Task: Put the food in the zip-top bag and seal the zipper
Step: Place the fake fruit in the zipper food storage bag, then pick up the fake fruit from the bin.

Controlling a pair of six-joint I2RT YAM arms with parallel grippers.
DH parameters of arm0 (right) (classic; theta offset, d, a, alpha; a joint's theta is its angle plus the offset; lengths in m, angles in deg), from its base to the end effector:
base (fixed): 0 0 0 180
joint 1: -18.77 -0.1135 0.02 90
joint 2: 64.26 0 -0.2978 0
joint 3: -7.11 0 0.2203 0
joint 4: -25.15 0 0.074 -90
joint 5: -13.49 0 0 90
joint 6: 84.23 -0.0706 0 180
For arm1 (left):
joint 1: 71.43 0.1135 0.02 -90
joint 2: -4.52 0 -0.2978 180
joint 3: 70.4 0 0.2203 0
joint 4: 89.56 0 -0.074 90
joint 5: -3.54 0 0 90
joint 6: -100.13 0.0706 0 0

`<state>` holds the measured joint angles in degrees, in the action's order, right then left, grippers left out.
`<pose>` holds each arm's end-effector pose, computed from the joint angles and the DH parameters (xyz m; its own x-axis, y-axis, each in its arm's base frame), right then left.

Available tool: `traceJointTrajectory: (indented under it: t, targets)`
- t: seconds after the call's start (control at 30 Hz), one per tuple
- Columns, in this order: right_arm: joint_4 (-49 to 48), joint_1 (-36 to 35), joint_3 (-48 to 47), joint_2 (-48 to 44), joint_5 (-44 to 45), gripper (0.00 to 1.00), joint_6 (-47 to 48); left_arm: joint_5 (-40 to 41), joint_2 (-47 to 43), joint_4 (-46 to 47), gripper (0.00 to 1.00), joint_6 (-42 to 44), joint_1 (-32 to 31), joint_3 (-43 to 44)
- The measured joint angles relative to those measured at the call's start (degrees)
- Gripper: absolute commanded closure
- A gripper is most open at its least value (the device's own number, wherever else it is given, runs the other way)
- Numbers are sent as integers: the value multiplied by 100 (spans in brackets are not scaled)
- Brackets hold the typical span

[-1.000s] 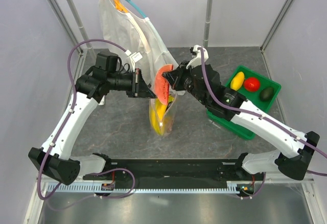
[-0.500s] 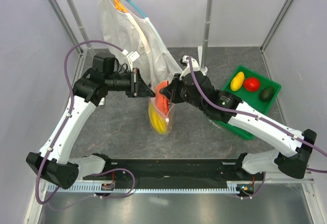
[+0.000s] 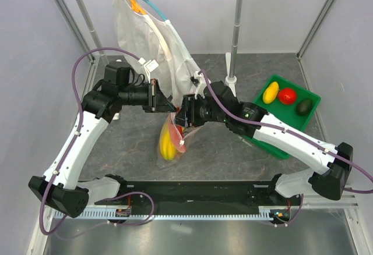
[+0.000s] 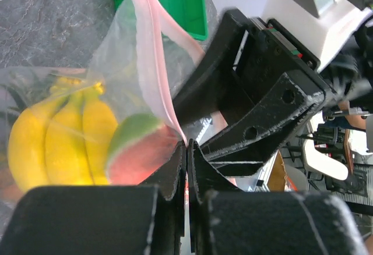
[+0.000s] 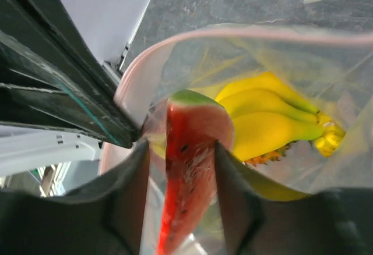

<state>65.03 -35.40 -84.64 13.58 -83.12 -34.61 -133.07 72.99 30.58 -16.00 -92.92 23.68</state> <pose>0.1694 0.2485 0.3945 -0.7563 0.0519 -0.6522 -0.4936 0.6091 0.6208 0.1772 -0.1249 0.4168 -0.8271 0.0005 -0.5620 0.4971 0.4671 -0.7312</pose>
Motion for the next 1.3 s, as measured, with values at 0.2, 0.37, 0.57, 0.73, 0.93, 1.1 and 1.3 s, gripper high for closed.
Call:
traceJointTrajectory:
  t: [0.2,0.37,0.57,0.73,0.93,1.1,1.3]
  targets:
    - [376,715,-420,162,-828,24,586,-2,-79,13,98,0,46,-33]
    - [1082,1161,-1694,365,-1283,21,1661,-2,-103,55,98,0,96,-107]
    - [1639,1187,-2553,24,-1611,18,2691,-2,-103,94,98,2,118,-140]
    - [2409,1939,-2653,-131,-1762,18,3239,-4,-103,96,98,2,118,-170]
    - [3274,3624,-2118,120,-2251,18,3755,-2,-116,96,98,2,118,-181]
    - [3689,5464,-1641,505,-2315,19,4745,-4,-151,94,98,4,118,-188]
    - [3191,6660,-1550,1460,-1757,18,5056,-4,-188,96,98,4,120,-227]
